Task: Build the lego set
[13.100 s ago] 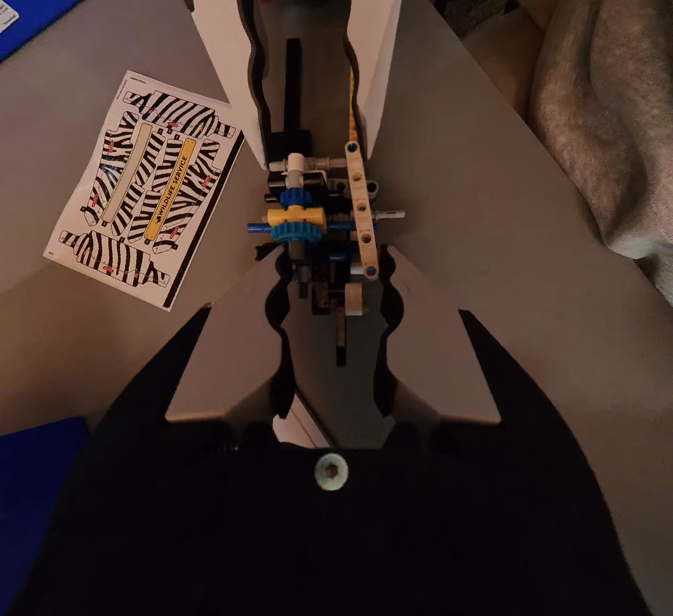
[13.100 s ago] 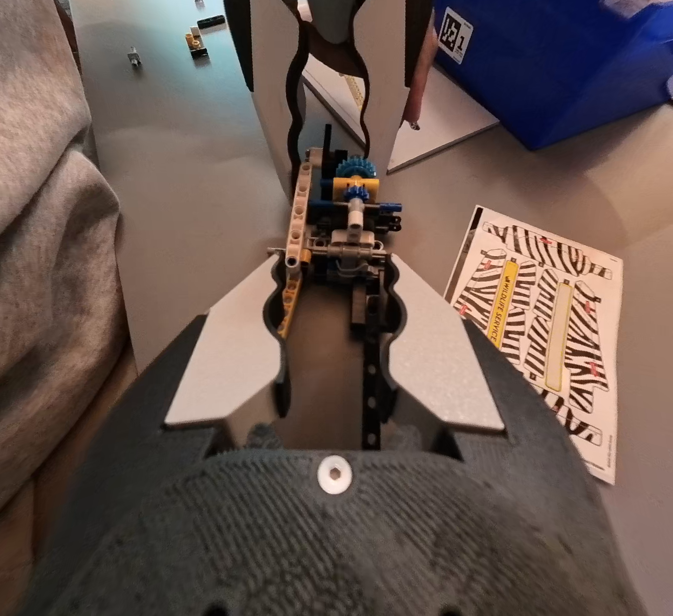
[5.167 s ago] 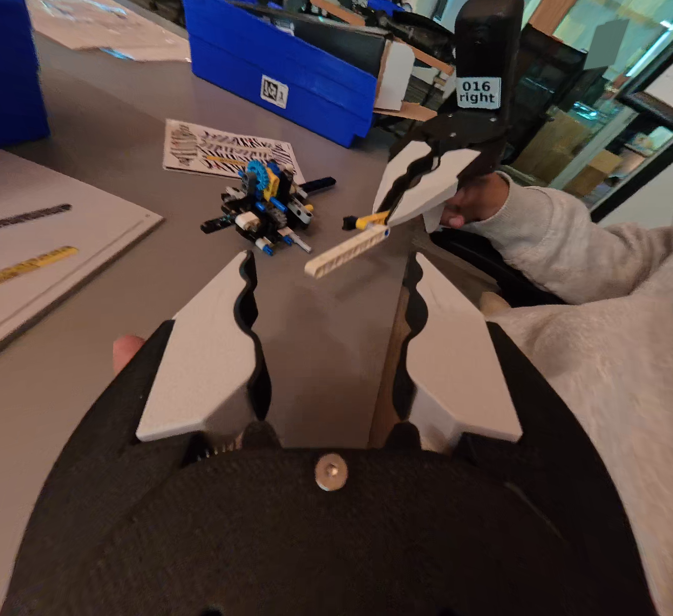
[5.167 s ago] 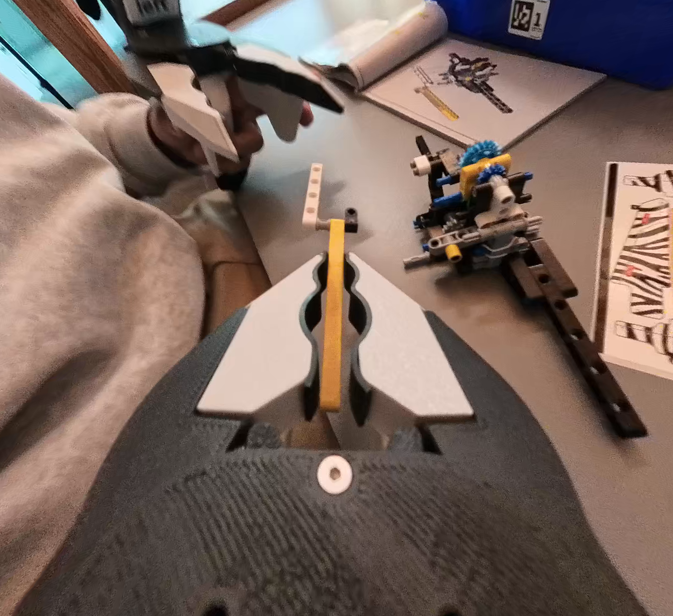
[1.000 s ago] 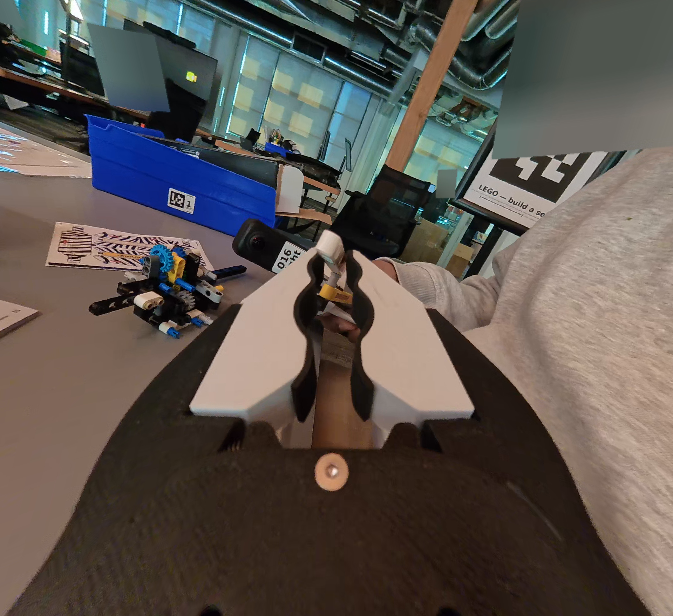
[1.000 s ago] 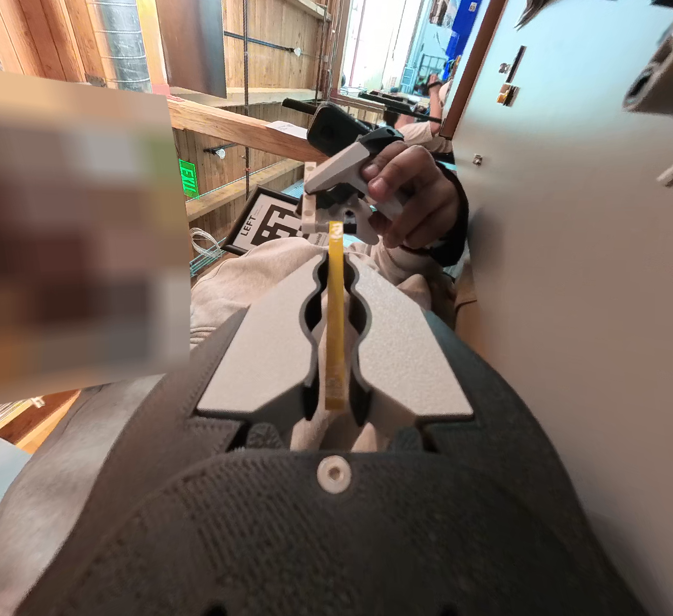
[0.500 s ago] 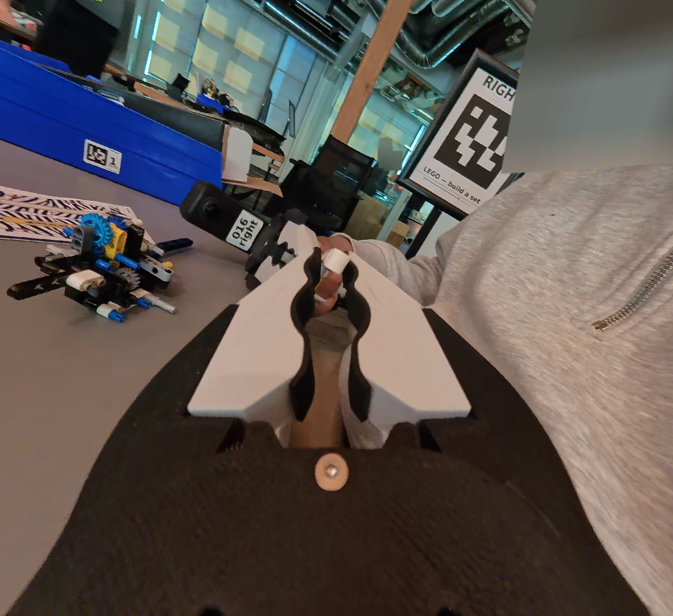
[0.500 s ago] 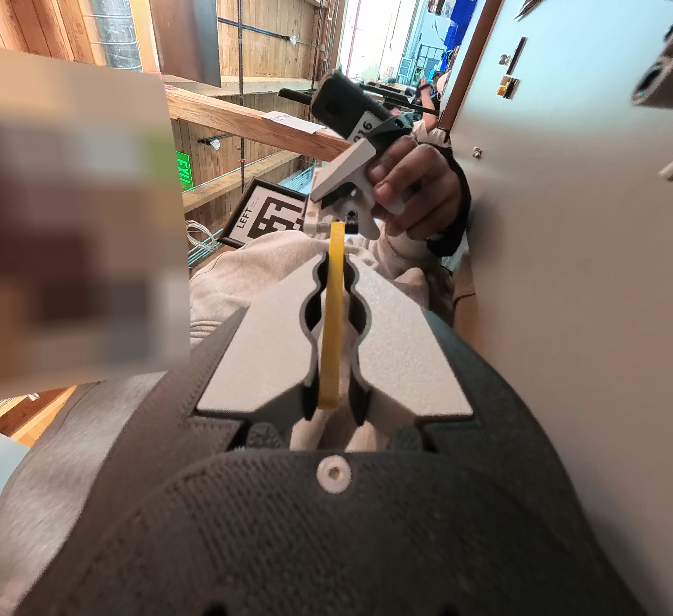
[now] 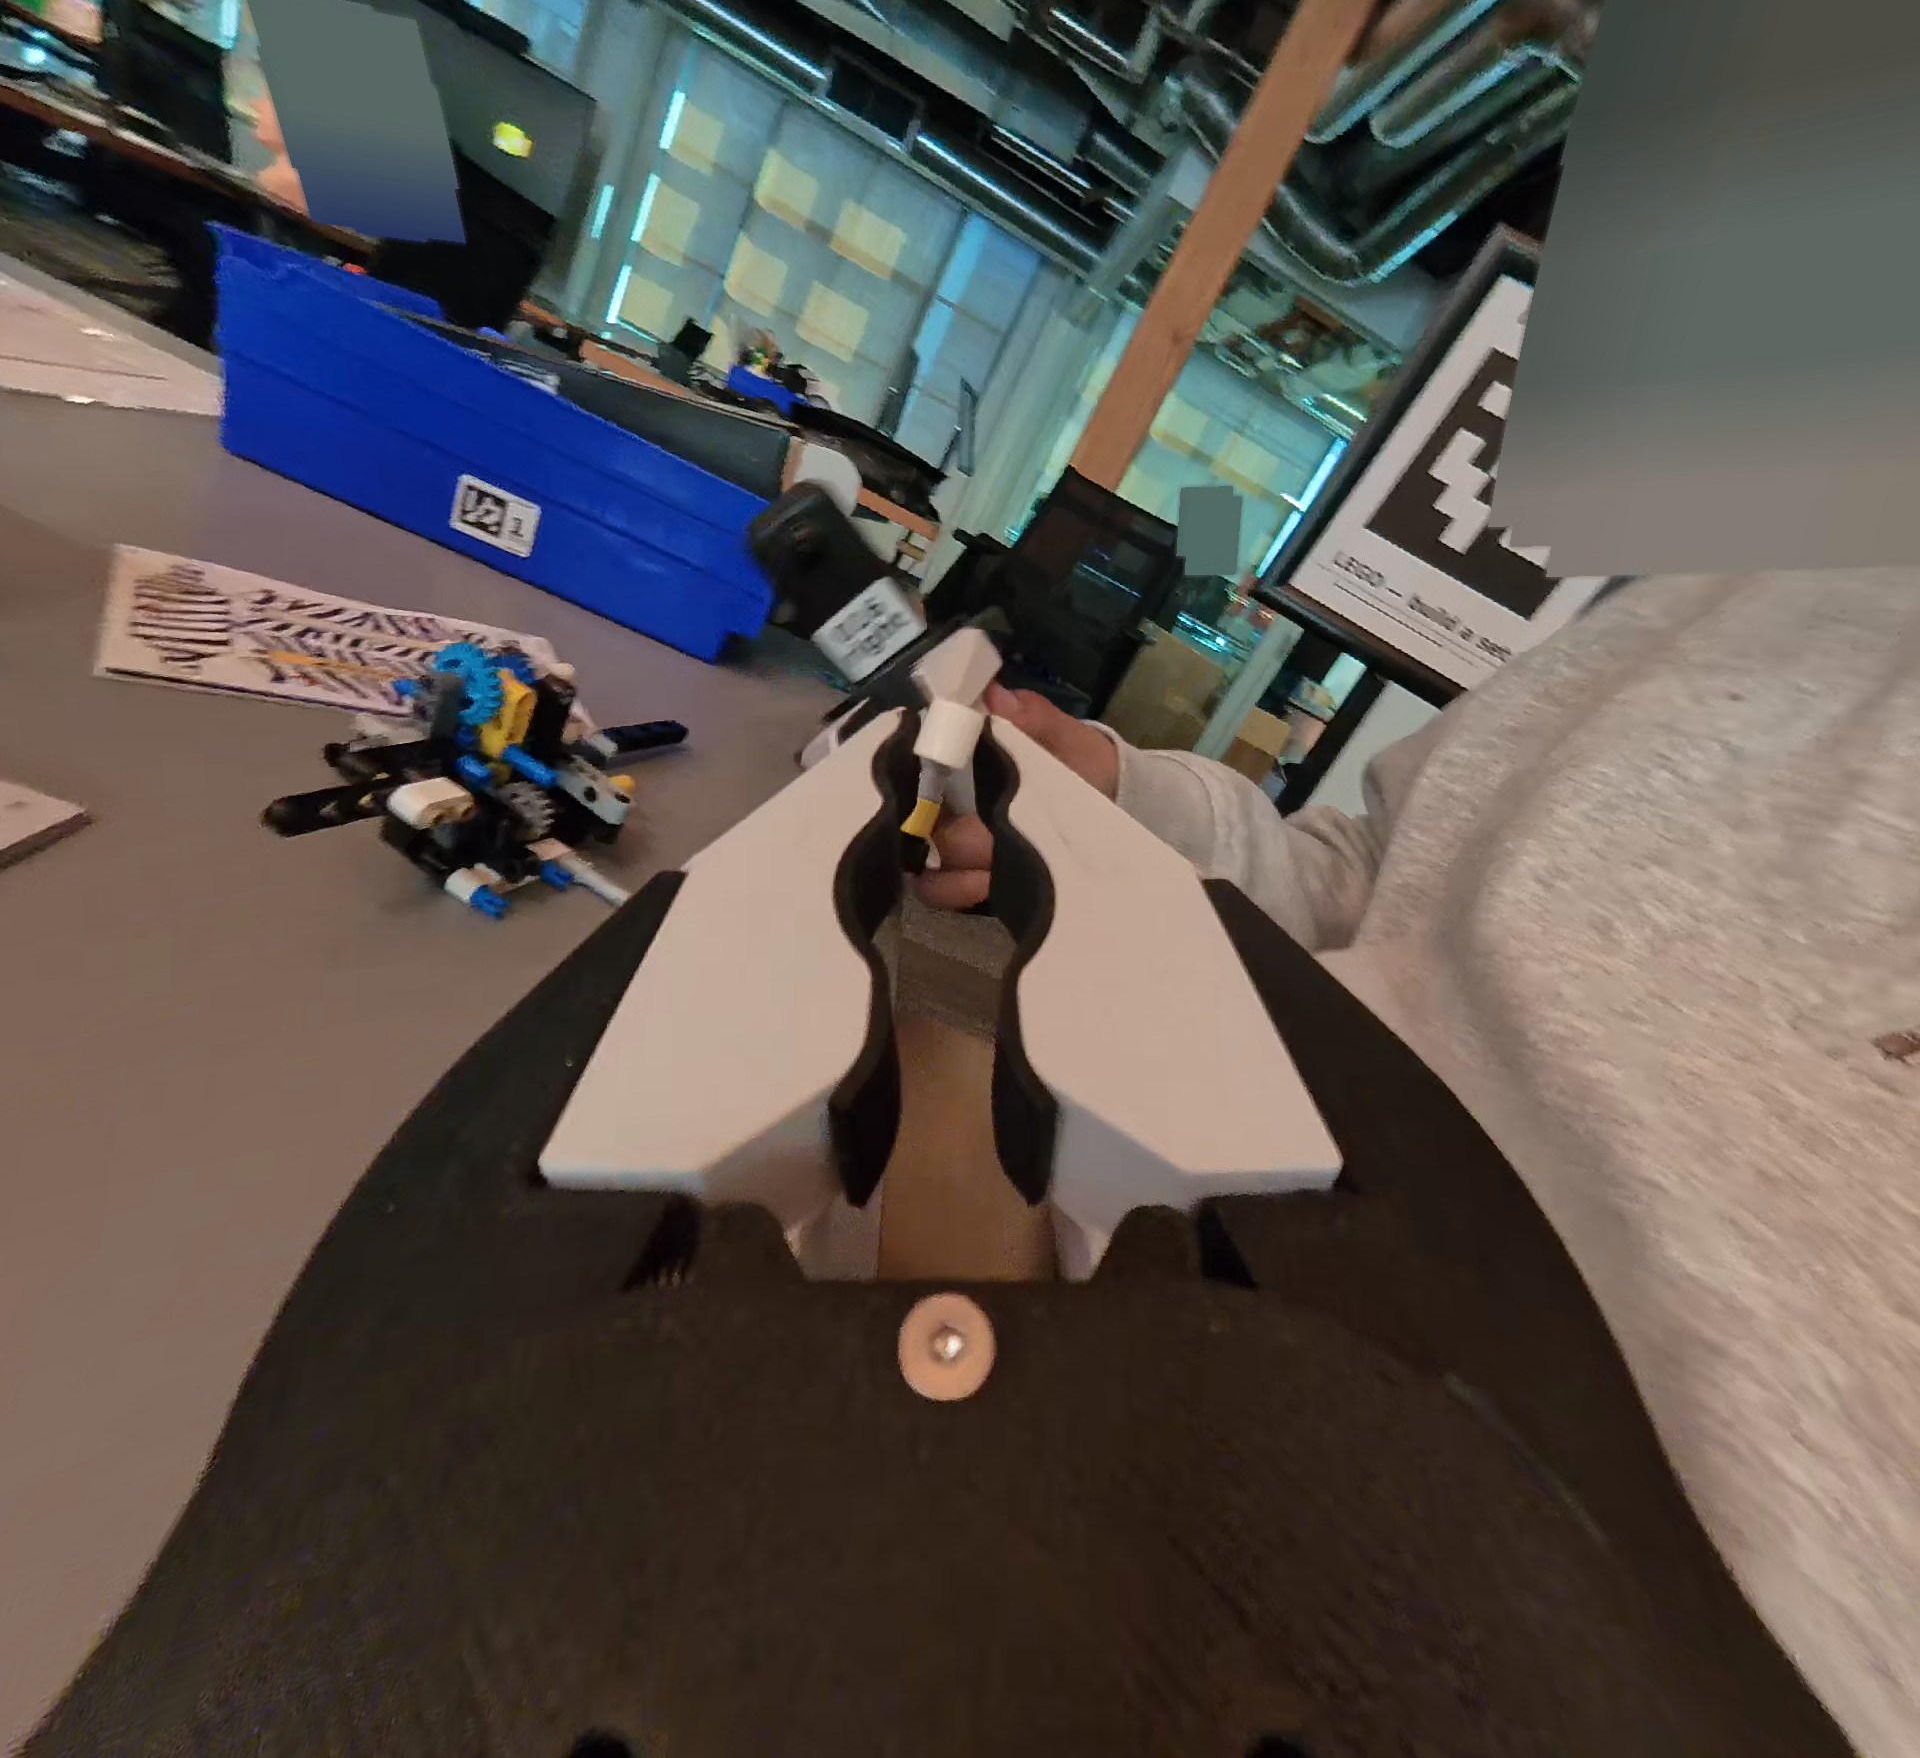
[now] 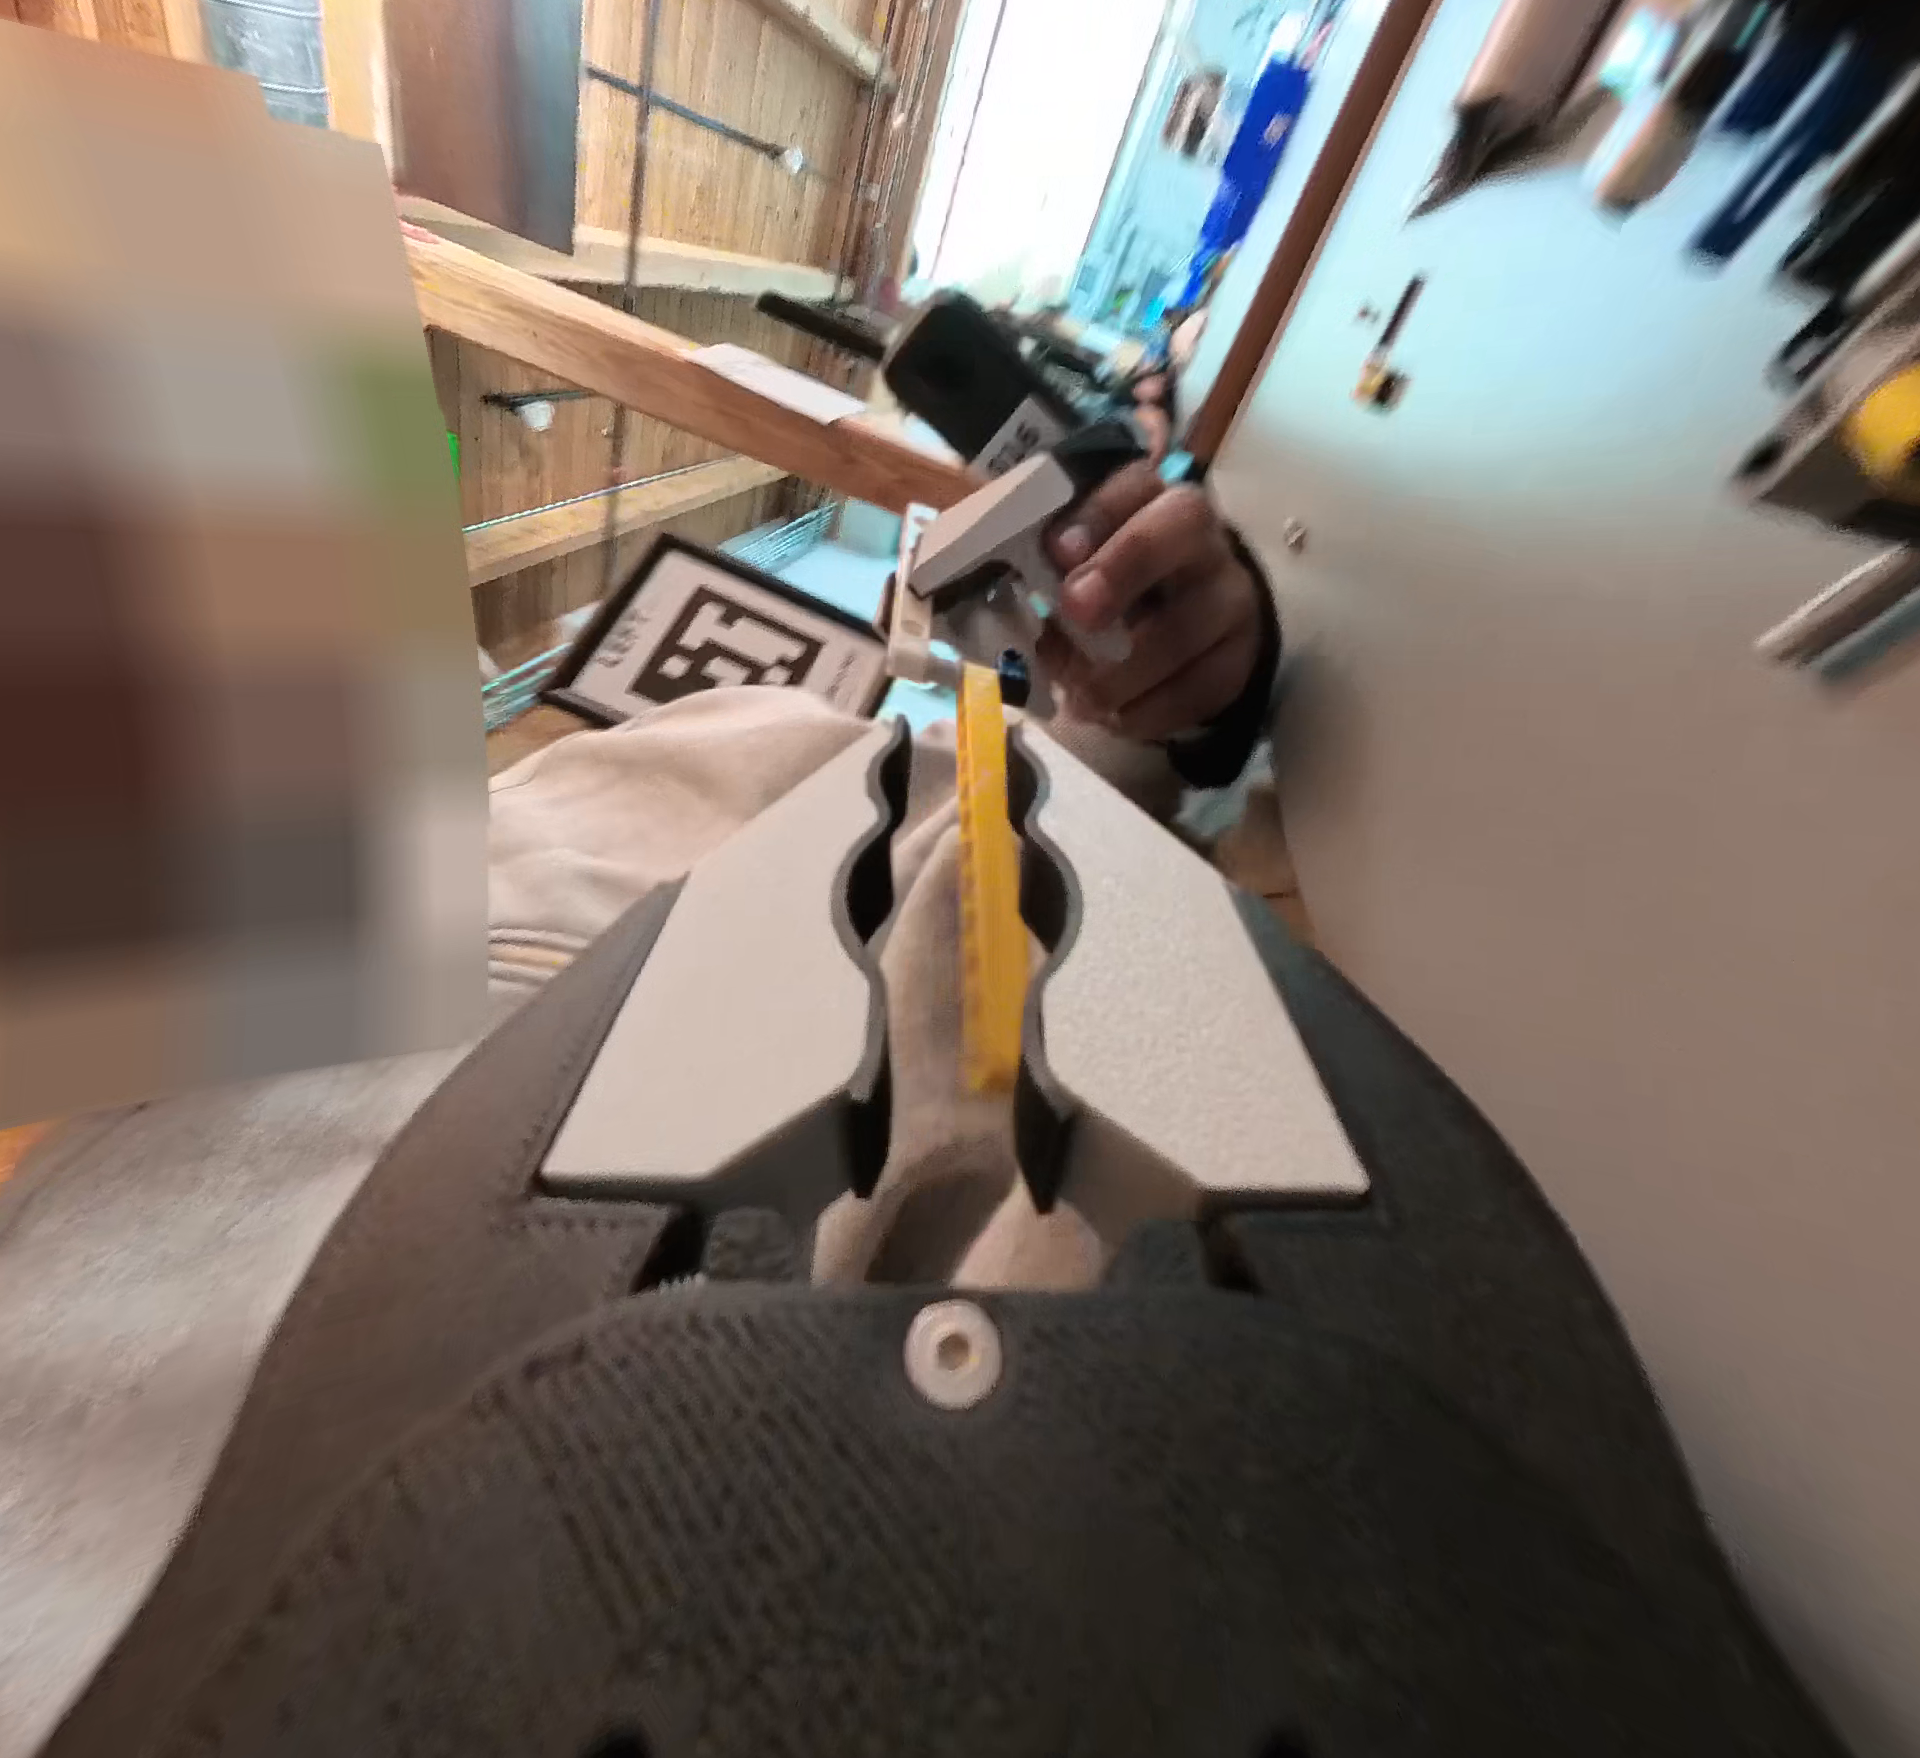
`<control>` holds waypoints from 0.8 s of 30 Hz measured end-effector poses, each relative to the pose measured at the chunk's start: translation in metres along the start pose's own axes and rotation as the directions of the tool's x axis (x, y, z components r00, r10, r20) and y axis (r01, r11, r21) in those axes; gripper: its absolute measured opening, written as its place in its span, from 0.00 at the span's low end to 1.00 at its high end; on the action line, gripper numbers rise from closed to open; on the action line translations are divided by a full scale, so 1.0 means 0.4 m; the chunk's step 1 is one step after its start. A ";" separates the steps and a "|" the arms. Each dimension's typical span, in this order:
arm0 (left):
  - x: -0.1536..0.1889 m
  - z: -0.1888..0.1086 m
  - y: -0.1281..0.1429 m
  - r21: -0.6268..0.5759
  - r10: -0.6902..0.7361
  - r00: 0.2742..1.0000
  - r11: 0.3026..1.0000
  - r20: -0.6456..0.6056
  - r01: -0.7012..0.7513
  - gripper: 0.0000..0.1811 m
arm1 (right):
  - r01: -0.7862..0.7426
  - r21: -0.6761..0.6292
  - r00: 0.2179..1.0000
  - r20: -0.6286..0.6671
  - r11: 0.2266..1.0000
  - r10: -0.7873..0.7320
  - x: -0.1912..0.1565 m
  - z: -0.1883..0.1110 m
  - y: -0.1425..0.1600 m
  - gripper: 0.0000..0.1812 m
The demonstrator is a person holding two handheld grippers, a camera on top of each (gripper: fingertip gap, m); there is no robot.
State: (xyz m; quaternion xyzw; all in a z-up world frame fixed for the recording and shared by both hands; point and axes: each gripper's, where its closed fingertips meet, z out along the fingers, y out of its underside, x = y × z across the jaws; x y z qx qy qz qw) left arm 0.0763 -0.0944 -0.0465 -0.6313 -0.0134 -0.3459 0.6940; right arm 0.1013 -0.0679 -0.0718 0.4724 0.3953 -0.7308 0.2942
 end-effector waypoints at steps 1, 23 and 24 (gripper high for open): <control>-0.010 -0.001 -0.001 0.006 -0.021 1.000 1.000 0.016 0.021 0.04 | 0.067 0.029 0.997 -0.050 0.997 -0.065 0.004 -0.009 -0.016 0.11; -0.001 0.029 0.041 -0.069 -0.071 0.997 0.995 0.003 0.071 0.04 | 0.856 -0.306 0.299 -0.364 0.417 -0.882 -0.062 -0.011 -0.034 0.14; 0.000 0.031 0.045 -0.076 -0.061 0.998 0.995 0.006 0.061 0.04 | 0.850 -0.333 0.295 -0.339 0.407 -0.894 -0.053 0.005 -0.017 0.14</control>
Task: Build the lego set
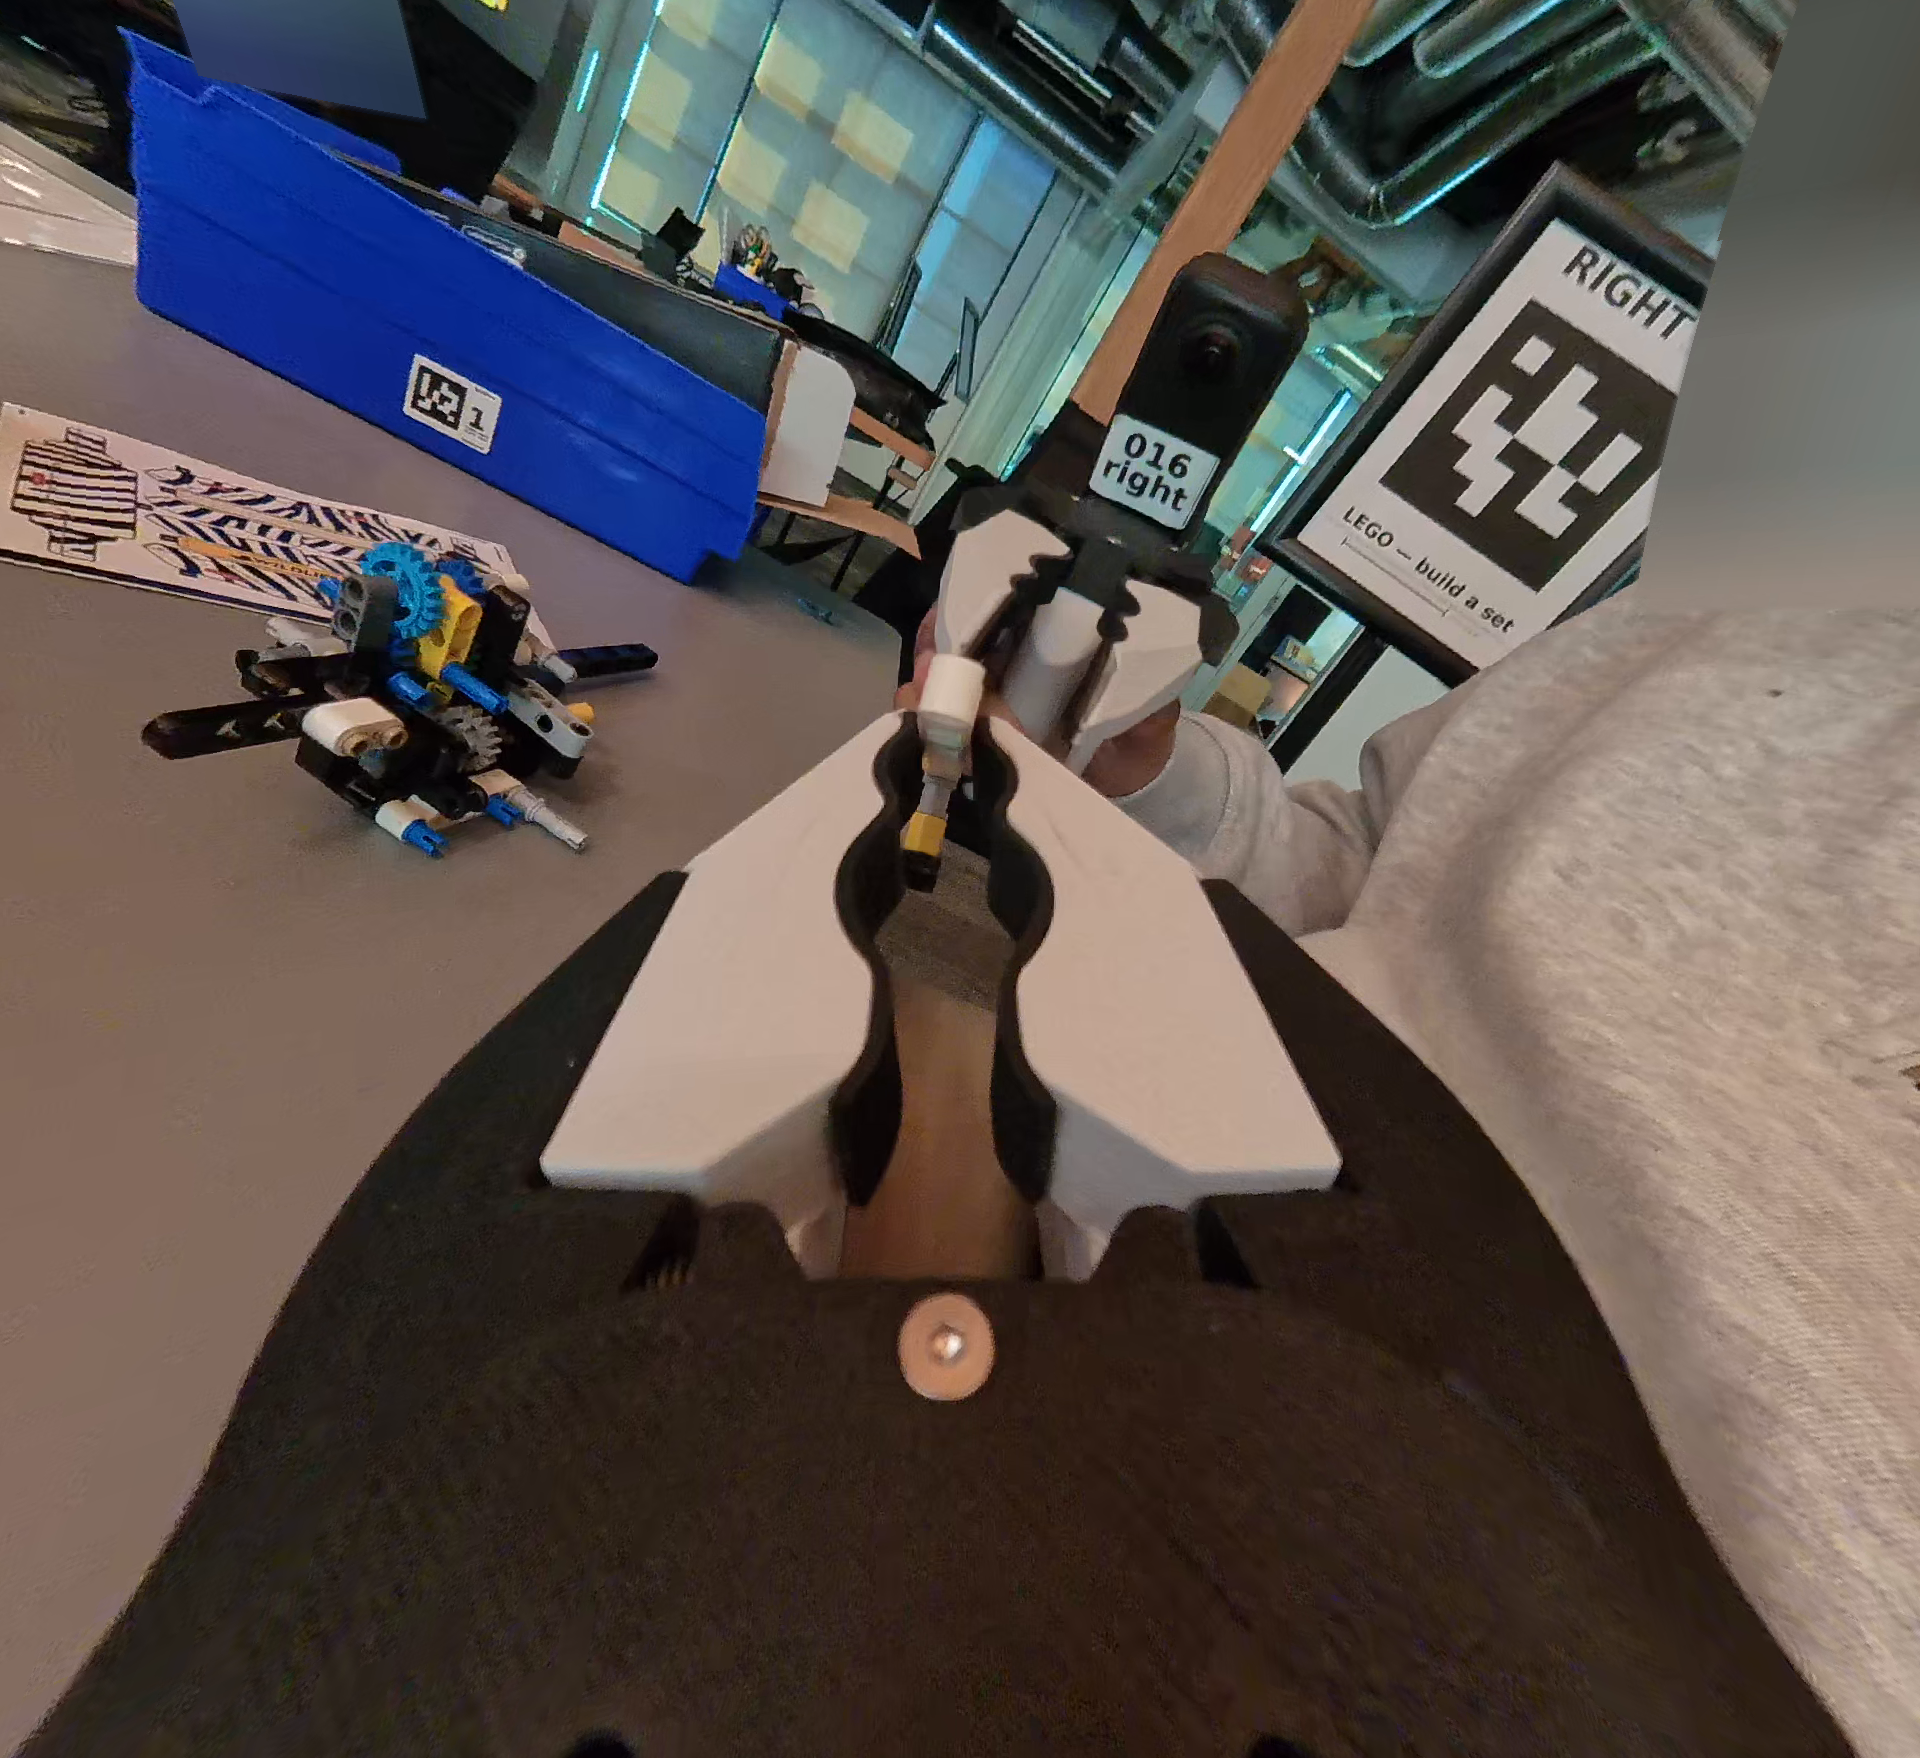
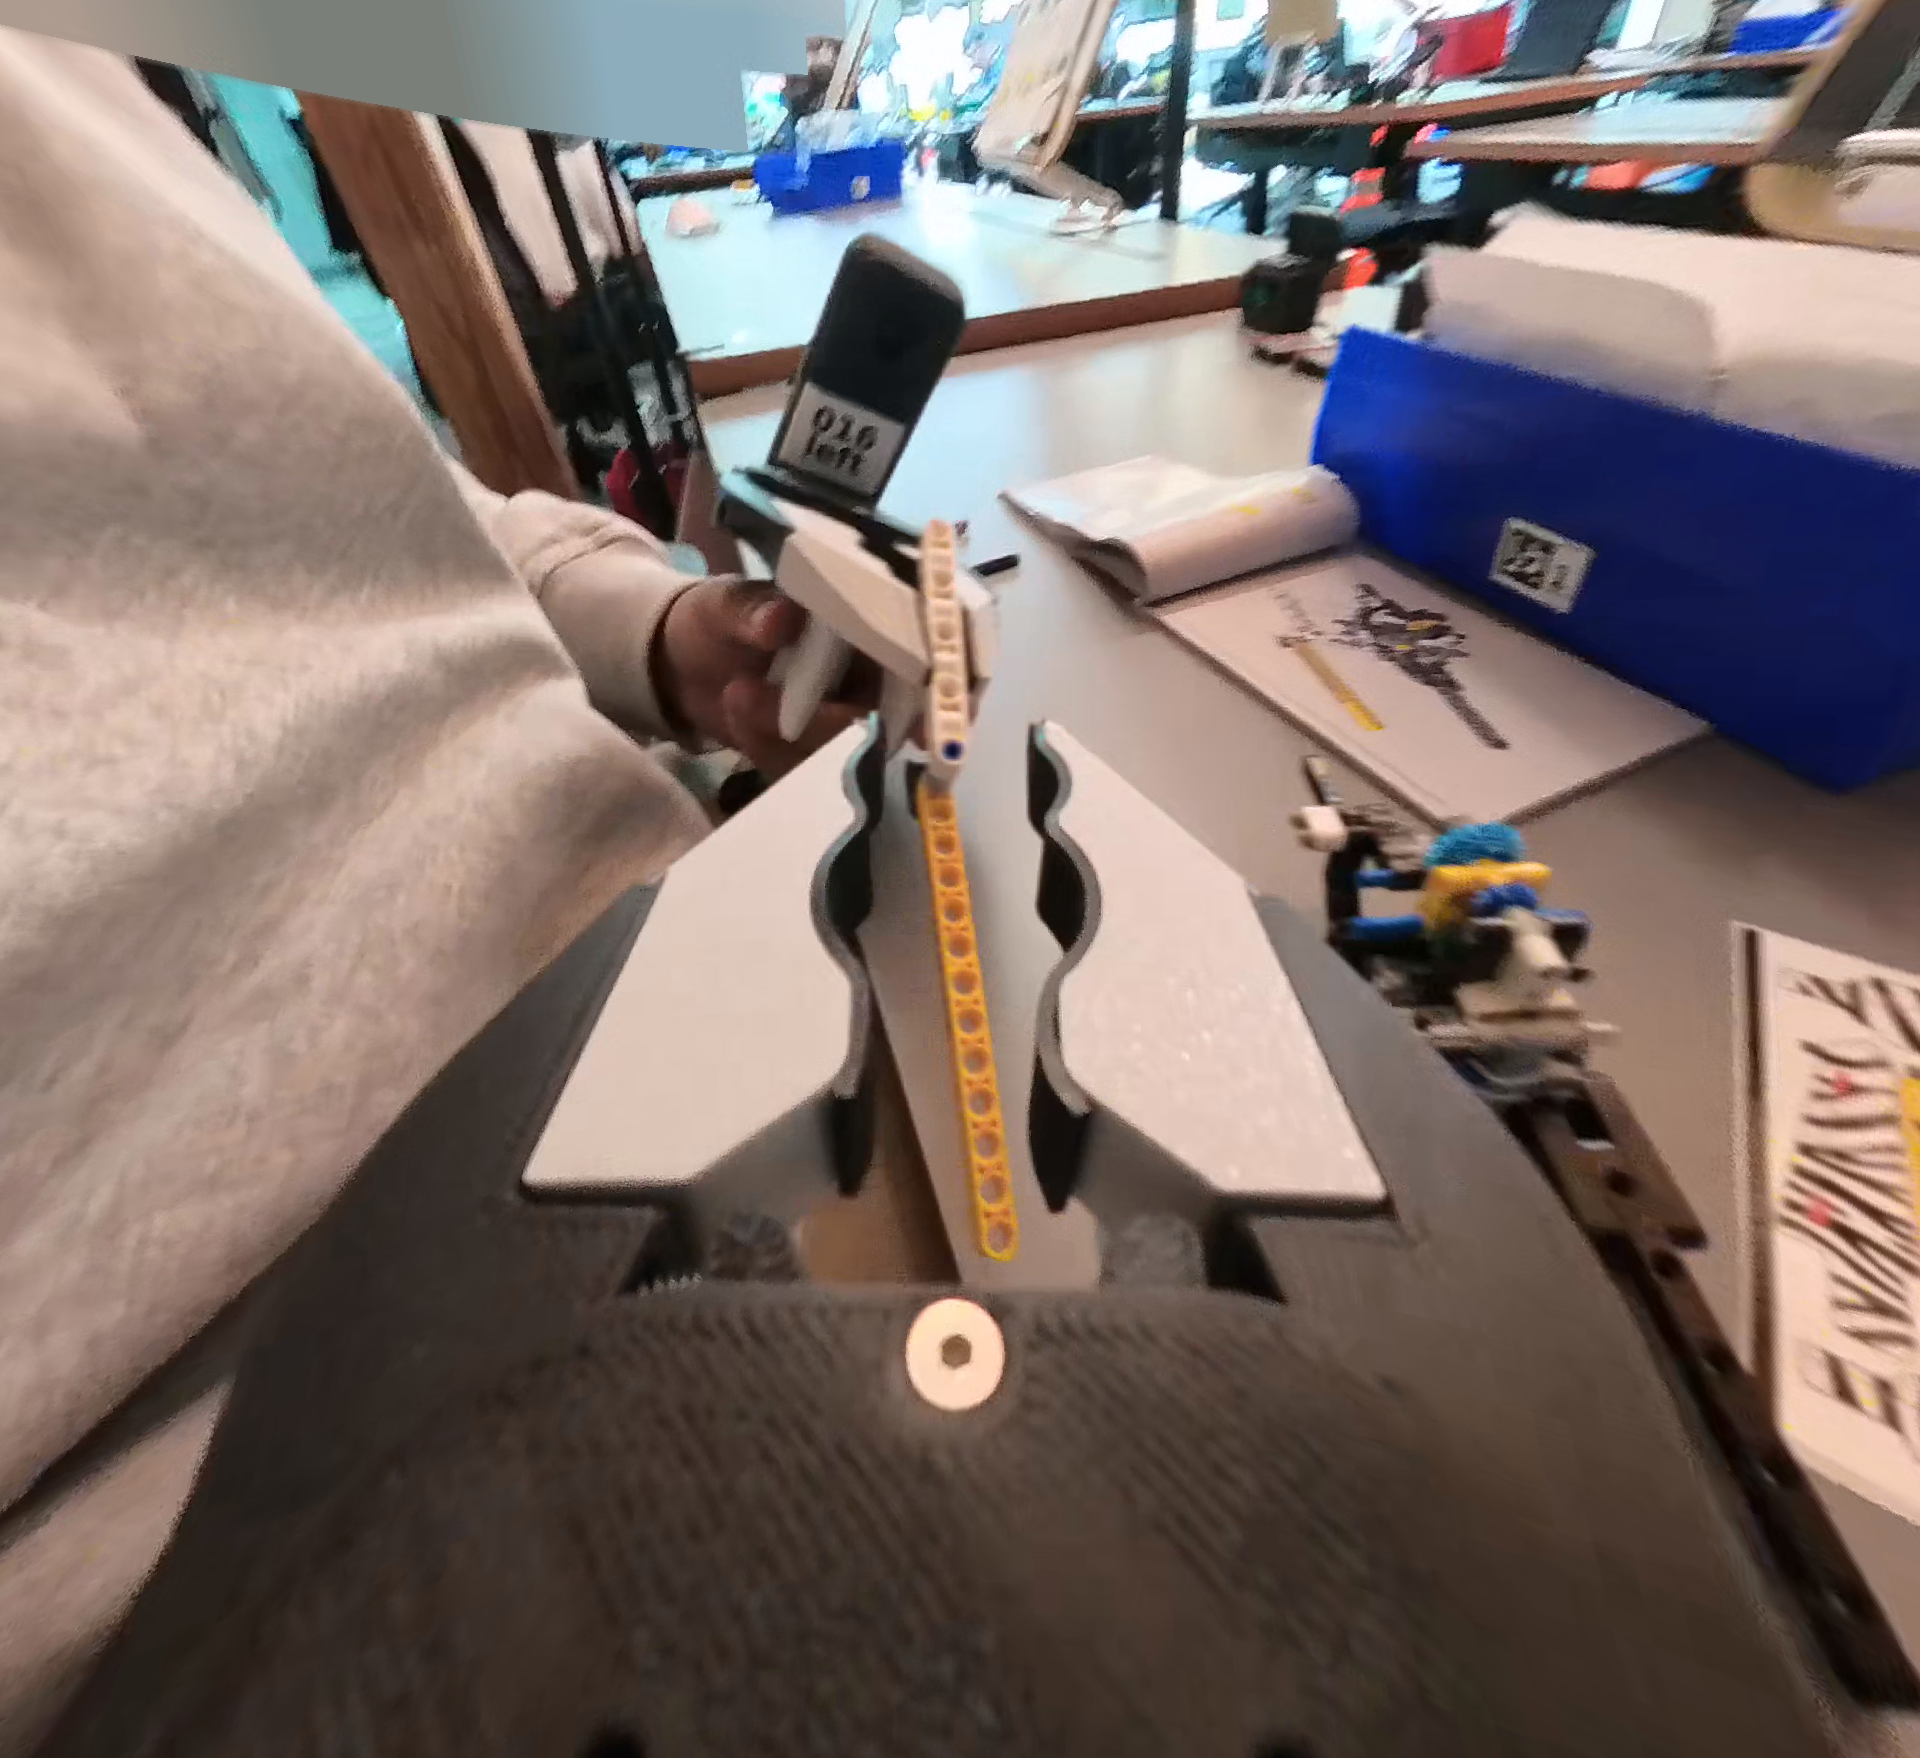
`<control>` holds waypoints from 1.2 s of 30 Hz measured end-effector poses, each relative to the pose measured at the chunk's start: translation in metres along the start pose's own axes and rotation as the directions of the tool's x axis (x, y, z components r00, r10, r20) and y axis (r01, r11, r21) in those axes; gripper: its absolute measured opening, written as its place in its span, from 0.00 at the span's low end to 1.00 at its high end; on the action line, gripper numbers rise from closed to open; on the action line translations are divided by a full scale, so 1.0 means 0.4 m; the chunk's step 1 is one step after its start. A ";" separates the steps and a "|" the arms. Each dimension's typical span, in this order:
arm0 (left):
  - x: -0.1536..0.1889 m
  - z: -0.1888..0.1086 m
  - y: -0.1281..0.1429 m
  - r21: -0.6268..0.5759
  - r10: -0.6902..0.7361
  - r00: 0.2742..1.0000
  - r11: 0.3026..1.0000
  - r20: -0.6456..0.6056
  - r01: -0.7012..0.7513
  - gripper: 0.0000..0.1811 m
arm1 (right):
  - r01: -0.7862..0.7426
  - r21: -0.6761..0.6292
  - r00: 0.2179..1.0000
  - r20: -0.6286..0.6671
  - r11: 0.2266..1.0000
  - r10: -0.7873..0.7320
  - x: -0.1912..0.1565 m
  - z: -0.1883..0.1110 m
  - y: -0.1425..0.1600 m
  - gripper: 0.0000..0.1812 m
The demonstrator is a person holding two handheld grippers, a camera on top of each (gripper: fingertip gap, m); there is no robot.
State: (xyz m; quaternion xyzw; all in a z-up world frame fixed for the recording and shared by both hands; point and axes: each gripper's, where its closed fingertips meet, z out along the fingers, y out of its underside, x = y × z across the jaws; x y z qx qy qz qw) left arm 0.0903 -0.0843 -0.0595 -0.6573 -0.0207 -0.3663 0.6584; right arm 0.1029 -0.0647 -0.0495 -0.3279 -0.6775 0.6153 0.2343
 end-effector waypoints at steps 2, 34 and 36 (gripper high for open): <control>0.001 0.002 0.004 -0.010 0.004 1.000 1.000 -0.001 -0.004 0.04 | 0.009 -0.030 0.999 0.033 1.000 -0.008 -0.024 0.020 0.011 0.13; 0.017 0.014 -0.001 0.033 0.030 0.999 0.999 -0.012 -0.030 0.03 | -0.121 -0.086 0.990 0.063 0.989 0.127 -0.022 0.066 0.058 0.04; 0.022 0.013 -0.003 0.043 0.030 0.999 0.999 -0.025 -0.029 0.03 | -0.129 -0.080 0.988 0.073 0.988 0.135 -0.023 0.065 0.055 0.04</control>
